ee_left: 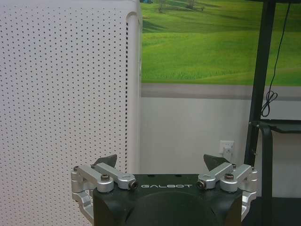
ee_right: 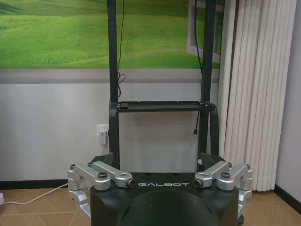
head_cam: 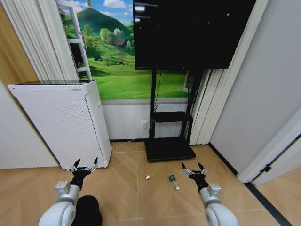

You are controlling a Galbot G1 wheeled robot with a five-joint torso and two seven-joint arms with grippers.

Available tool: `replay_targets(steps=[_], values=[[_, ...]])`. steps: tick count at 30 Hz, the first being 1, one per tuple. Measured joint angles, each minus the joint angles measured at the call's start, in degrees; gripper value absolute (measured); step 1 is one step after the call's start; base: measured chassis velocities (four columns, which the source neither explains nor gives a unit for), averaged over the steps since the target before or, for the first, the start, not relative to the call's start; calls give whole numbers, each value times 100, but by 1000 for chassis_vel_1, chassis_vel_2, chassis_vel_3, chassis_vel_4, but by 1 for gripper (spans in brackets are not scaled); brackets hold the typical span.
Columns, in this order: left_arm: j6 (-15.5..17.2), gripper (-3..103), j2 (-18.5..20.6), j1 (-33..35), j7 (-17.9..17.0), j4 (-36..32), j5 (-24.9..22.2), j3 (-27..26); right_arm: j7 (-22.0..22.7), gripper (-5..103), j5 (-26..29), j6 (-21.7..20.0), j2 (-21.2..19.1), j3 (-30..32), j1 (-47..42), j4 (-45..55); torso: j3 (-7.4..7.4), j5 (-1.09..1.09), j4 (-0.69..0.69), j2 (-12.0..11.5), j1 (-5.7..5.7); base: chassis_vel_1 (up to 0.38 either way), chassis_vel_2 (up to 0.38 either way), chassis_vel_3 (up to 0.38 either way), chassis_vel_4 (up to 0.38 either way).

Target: Pick up the trash bin and place the garbage on the floor into it.

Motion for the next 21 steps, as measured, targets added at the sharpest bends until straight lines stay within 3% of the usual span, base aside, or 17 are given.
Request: replay_targets(steps=[21], values=[[-76,100,-46,-15,67,86,15,-5,7,100,-13,59,40,55,-52,-4,1,0,-2,0,1,3,-3,-1,2]])
